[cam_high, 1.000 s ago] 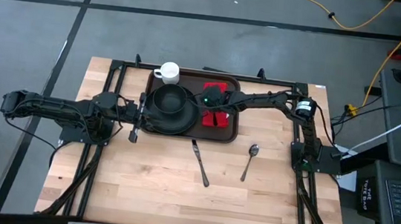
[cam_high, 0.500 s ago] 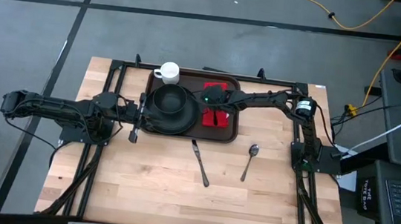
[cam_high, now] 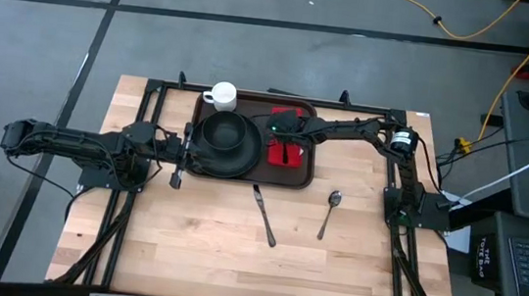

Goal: Set up tray
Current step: Put the silver fork on the red napkin

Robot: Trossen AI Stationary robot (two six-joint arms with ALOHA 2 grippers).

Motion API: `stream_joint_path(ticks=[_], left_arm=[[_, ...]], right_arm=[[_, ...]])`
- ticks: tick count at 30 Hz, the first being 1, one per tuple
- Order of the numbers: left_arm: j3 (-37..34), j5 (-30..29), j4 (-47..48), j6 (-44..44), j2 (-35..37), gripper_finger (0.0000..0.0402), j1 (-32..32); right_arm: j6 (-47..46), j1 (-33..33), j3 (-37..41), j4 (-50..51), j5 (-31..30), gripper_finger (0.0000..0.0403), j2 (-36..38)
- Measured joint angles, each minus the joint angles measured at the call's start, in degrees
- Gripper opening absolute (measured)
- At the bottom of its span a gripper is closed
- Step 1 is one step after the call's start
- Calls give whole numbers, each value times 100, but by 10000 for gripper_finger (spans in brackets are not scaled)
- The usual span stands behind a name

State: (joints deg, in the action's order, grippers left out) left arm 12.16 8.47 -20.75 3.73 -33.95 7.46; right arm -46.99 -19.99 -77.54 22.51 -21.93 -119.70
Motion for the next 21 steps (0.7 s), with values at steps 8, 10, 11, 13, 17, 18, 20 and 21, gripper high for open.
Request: stream_joint_path(ticks=[8,10,11,13,17,18,20,21], left_arm=[[0,0,0,0,0,45,0],[0,0,-1,0,0,47,0],[0,-2,-1,0,0,47,2],[0,-1,-1,0,0,47,1],[0,-2,-1,0,0,44,1],[0,0,0,0,0,43,2],[0,-1,-1,0,0,43,0],[0,0,-2,0,0,44,0]], right_arm=[[-82,-7,0,-6,-78,90,2],[-83,-7,0,-5,-88,90,2],[-94,-7,0,-8,-90,90,2],[-222,-7,0,-8,-92,87,2],[-231,-7,0,-8,-94,69,2],[-231,-7,0,-8,-94,62,2],[-233,-4,0,-8,-94,48,3],[-233,-5,0,-8,-94,40,4]])
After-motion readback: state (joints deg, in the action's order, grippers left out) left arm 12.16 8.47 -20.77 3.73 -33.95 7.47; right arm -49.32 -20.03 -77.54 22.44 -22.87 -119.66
